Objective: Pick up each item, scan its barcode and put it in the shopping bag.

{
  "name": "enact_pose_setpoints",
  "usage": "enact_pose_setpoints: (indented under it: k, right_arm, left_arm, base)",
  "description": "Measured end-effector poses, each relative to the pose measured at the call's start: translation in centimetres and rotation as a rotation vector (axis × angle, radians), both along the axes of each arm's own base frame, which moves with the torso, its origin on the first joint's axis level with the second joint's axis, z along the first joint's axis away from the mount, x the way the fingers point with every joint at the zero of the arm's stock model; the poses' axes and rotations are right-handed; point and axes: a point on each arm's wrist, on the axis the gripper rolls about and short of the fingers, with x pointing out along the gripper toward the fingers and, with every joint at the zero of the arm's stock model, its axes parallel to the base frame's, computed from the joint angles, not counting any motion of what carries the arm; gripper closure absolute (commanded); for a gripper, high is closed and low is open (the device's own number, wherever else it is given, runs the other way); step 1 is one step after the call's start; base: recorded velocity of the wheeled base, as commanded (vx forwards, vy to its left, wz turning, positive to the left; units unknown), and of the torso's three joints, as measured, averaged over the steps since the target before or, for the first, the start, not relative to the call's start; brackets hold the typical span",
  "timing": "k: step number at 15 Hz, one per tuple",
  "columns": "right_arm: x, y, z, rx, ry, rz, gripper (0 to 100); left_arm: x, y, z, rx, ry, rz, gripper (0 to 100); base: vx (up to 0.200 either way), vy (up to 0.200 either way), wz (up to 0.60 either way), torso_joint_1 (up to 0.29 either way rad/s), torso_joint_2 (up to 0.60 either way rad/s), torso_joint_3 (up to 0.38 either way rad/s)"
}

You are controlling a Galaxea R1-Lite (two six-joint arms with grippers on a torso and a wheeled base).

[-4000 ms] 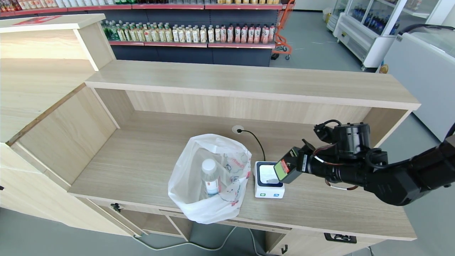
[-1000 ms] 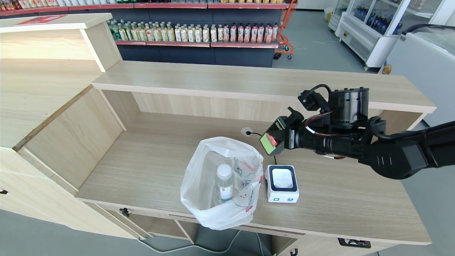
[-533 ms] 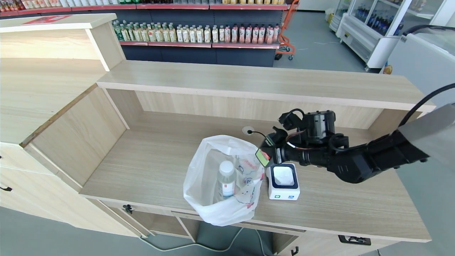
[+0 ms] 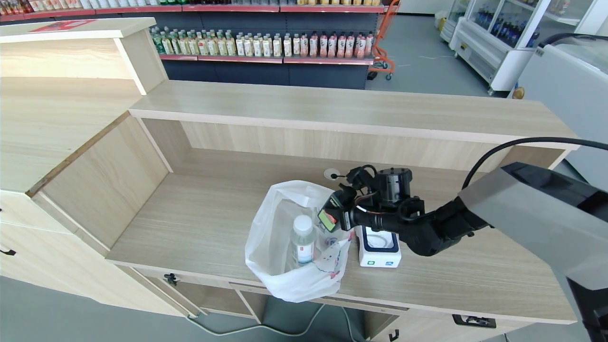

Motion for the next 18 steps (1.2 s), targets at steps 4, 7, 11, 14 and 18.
enact_pose_setpoints:
  k: [4, 7, 11, 14, 18]
  right_arm:
    - [0.5, 2.3, -1.1, -0.009, -0.020, 0.045, 100]
    - [0.3, 3.4, -2.3, -0.035, -0.020, 0.075, 100]
    - [0.6, 3.7, -3.6, -0.093, -0.052, 0.101, 100]
    - [0.8, 3.5, -4.5, -0.134, -0.068, 0.105, 100]
    - [1.2, 3.2, -5.1, -0.158, -0.077, 0.105, 100]
  left_arm:
    - [0.0, 0.0, 0.0, 0.000, 0.000, 0.000, 0]
    - [0.0, 0.0, 0.0, 0.000, 0.000, 0.000, 0]
    - [0.0, 0.0, 0.0, -0.001, 0.000, 0.000, 0]
    - [0.0, 0.0, 0.0, -0.001, 0.000, 0.000, 0]
    - [0.0, 0.0, 0.0, -0.001, 0.000, 0.000, 0]
  base:
    - [0.000, 0.000, 0.00, 0.000, 0.00, 0.000]
    - [0.000, 0.000, 0.00, 0.000, 0.00, 0.000]
    - [0.000, 0.000, 0.00, 0.000, 0.00, 0.000]
    - [0.000, 0.000, 0.00, 0.000, 0.00, 0.000]
    - [0.000, 0.000, 0.00, 0.000, 0.00, 0.000]
